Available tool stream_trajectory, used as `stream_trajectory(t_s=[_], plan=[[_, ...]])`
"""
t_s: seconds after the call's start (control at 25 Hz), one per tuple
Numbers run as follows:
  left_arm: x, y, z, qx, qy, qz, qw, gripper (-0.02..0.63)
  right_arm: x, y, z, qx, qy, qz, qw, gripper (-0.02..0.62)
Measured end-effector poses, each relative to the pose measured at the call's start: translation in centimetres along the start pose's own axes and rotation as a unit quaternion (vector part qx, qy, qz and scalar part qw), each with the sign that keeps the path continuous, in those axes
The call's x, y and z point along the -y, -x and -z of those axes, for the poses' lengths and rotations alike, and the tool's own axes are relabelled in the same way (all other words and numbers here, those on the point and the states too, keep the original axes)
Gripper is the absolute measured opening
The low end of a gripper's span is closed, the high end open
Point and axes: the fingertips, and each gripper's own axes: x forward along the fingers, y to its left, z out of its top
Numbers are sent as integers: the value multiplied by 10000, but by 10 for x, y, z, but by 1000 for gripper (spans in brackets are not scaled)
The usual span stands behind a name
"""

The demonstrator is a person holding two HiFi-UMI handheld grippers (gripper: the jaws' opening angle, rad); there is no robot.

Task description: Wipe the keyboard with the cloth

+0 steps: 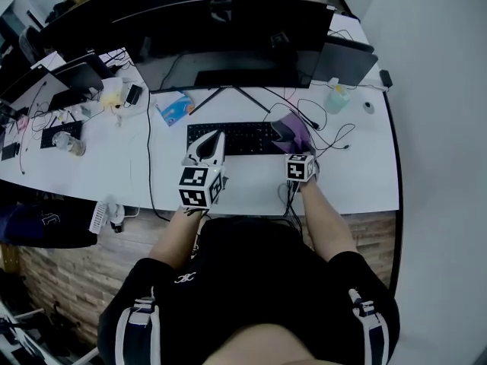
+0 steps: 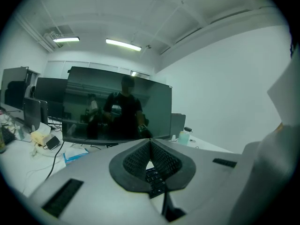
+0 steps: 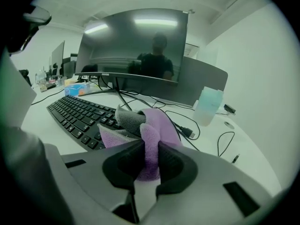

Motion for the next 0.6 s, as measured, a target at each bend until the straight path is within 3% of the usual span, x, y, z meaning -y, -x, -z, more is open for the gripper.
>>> stream_trajectory(t_s=[0.6], plan=[[-61,32,-2,-125,-118,74,9998,12,-24,11,10,-342,-605,585,9959,83]])
